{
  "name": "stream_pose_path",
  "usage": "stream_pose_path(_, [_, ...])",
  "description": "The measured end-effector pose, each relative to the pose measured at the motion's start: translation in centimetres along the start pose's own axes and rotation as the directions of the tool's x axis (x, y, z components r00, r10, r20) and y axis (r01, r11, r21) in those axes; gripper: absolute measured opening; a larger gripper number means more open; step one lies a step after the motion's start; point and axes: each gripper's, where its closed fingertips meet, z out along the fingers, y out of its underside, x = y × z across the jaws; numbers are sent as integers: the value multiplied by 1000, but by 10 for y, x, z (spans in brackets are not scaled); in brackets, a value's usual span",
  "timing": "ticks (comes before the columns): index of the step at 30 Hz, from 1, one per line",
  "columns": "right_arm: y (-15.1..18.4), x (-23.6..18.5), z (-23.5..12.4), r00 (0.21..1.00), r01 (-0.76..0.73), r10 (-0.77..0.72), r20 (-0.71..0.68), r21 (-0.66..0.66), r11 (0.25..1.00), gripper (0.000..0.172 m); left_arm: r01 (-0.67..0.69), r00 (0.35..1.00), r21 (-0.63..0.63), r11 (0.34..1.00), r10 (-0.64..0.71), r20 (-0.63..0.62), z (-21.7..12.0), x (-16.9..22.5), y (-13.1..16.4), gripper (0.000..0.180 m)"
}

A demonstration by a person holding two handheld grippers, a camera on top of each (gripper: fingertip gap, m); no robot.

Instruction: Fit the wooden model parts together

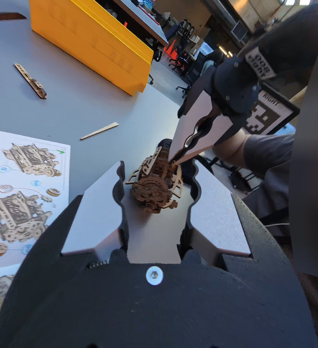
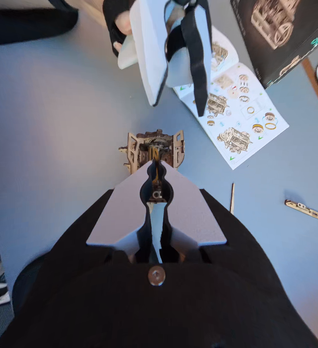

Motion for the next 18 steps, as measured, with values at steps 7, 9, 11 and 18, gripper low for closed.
stream_pose_path(7, [1, -2, 14, 987, 81, -46, 156, -228, 970, 0, -294, 955, -101, 950, 290, -53, 16, 2, 28, 95])
stream_pose_path(9, [3, -5, 19, 981, 94, -44, 190, -265, 960, 0, -344, 939, -139, 928, 339, -59, 18, 0, 35, 95])
stream_pose_path(11, [4, -6, 22, 978, 92, -30, 208, -295, 951, 0, -382, 924, -177, 907, 376, -66, 21, -2, 40, 95])
stream_pose_path(18, [8, -8, 24, 966, 62, 47, 253, -406, 912, 0, -415, 910, -194, 889, 404, -94, 32, -2, 44, 88])
